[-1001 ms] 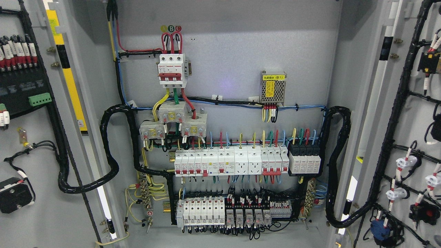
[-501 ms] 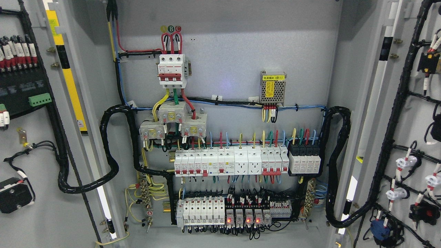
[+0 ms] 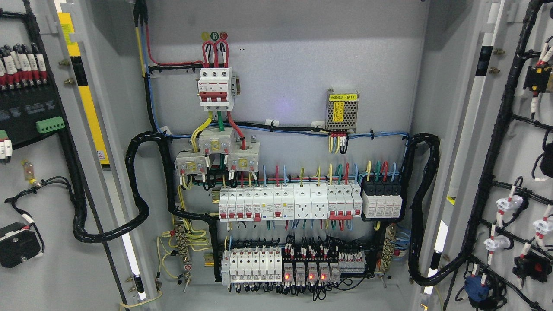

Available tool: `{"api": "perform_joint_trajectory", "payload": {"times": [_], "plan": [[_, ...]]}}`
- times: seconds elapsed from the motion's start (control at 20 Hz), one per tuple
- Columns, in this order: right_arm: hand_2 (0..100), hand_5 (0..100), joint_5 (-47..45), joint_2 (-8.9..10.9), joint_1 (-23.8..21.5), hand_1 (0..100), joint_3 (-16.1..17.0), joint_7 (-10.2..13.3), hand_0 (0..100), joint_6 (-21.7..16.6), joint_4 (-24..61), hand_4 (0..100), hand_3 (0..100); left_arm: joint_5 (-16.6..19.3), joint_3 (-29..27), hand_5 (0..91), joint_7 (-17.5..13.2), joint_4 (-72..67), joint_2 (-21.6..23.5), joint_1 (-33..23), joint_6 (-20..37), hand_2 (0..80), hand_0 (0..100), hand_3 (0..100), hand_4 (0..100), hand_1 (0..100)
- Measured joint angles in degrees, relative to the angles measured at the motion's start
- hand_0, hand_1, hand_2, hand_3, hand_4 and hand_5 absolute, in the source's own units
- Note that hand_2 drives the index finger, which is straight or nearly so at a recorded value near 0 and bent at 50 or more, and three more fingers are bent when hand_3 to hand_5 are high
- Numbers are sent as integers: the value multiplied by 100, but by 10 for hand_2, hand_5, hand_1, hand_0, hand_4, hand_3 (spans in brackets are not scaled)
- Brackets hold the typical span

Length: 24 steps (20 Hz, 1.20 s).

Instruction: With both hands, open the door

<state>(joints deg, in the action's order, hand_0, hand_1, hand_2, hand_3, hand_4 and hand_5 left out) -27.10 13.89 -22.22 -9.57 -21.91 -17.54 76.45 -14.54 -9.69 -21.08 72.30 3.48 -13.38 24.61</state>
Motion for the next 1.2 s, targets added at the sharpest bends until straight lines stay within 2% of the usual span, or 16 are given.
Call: {"api": "perform_joint_trajectory", "payload": {"times": [0.3,0.4,0.55,0.7,0.9,1.05,1.2], "plan": [[0,0,492,-245,521,122,-277,537,201,36,-2042,0,0,180,299,0,-44,-2511,-146,595,123,0,0,0,0,0],[0,0,668,-307,686,122,-343,661,201,153,-2646,0,0,230,406,0,-71,-3258,-180,713,-74,0,0,0,0,0],[0,0,1006,-396,908,121,-411,1005,201,450,-3439,0,0,314,549,0,-83,-4182,-218,789,-731,0,0,0,0,0],[0,0,1241,-479,1137,121,-455,1264,202,898,-4139,0,0,370,757,0,-96,-4988,-250,804,-1130,0,0,0,0,0],[0,0,1417,-579,1390,123,-379,1370,201,1478,-4909,0,0,410,1082,0,-29,-5799,-203,808,-1286,0,0,0,0,0],[0,0,1492,-662,1541,123,-255,1395,201,1805,-5373,0,0,425,1295,0,234,-6254,-154,807,-1321,0,0,0,0,0],[0,0,1534,-727,1639,124,-100,1420,200,2039,-5777,0,0,434,1468,0,804,-6591,-114,806,-1330,0,0,0,0,0]]}}
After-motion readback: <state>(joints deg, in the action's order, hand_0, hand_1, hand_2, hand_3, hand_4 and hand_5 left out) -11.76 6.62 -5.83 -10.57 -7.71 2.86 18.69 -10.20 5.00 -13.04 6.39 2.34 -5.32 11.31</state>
